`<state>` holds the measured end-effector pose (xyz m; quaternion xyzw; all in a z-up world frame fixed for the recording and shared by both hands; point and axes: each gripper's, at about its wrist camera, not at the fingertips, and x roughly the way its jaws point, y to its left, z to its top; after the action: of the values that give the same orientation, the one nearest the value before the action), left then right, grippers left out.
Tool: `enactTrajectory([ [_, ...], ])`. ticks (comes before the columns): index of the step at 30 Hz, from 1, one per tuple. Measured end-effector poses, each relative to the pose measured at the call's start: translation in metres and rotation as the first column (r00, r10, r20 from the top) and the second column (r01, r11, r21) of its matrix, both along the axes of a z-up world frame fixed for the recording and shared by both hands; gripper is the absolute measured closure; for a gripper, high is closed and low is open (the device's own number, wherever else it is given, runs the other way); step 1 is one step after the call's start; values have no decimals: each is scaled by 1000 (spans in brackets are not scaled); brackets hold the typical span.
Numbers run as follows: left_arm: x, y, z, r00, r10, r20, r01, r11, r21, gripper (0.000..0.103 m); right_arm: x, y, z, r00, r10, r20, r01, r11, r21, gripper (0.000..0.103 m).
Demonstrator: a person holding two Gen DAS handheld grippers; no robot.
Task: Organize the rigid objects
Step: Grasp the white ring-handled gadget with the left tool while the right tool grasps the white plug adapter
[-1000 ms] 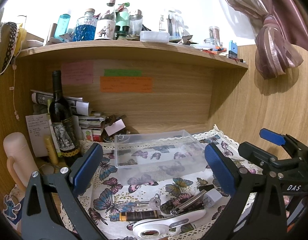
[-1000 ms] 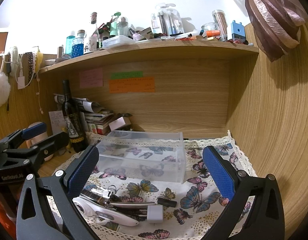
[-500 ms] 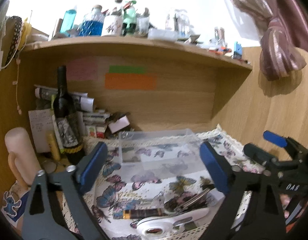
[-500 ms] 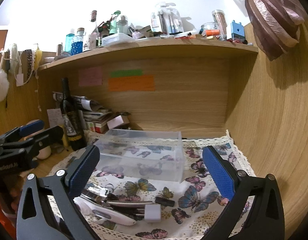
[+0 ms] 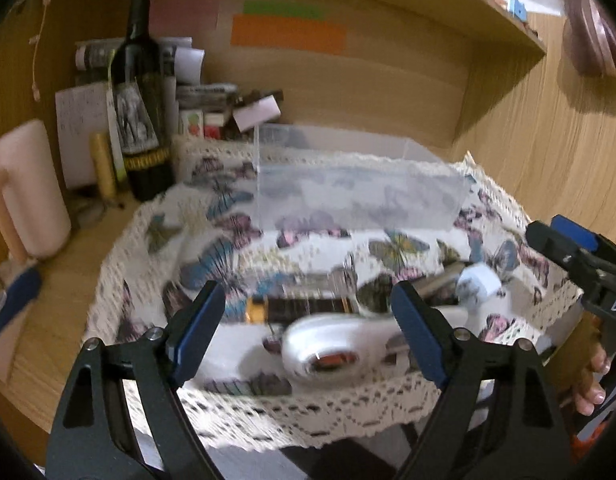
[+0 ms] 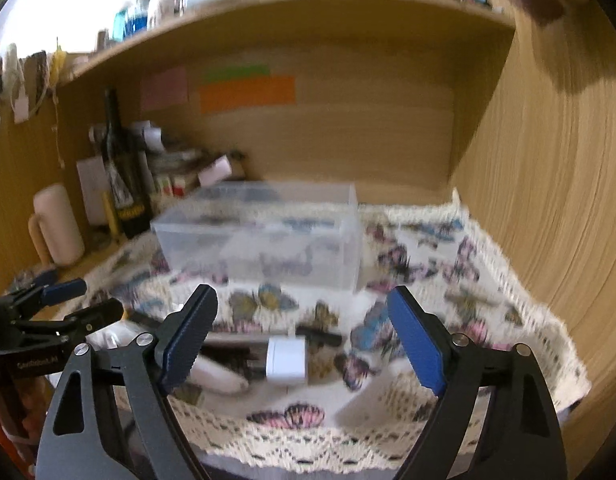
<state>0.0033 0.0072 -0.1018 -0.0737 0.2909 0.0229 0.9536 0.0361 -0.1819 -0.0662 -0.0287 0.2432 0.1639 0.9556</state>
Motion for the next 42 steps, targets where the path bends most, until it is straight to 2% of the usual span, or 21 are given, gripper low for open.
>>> enactTrajectory([
  [7, 1, -19, -27, 999, -29, -26, 30, 999, 37, 17, 7, -3, -32, 994, 7, -110, -9, 1000, -10, 19],
  [10, 7, -18, -38, 999, -18, -45, 20, 1000, 23, 17, 12, 1, -39, 989, 15, -144, -18, 1000, -18, 30],
  [13, 12, -14, -43, 999, -22, -41, 21, 999, -25, 17, 19, 2, -48, 983, 33, -179, -35, 999, -3, 36],
  [16, 13, -12, -40, 1000, -28, -14, 27, 998, -55, 30, 26, 4, -55, 976, 53, -210, -50, 999, 16, 42],
  [18, 16, -11, -38, 1000, -16, -6, 15, 998, -64, 33, 30, 7, -57, 972, 62, -225, -57, 998, 28, 50],
  [21, 23, -8, -34, 1000, -11, -18, 10, 997, -81, 37, 36, 8, -60, 967, 74, -244, -64, 997, 48, 56],
  [26, 30, -7, -25, 999, -8, -35, 6, 999, -45, 37, 38, 7, -63, 964, 81, -252, -66, 996, 66, 60],
  [32, 37, -16, -31, 999, -26, -41, 26, 1000, 8, 38, 38, 2, -65, 965, 76, -252, -57, 995, 83, 60],
  [42, 29, -11, -23, 999, -13, -40, 14, 1000, 24, 41, 33, -11, -51, 981, 33, -193, -21, 998, 64, 61],
])
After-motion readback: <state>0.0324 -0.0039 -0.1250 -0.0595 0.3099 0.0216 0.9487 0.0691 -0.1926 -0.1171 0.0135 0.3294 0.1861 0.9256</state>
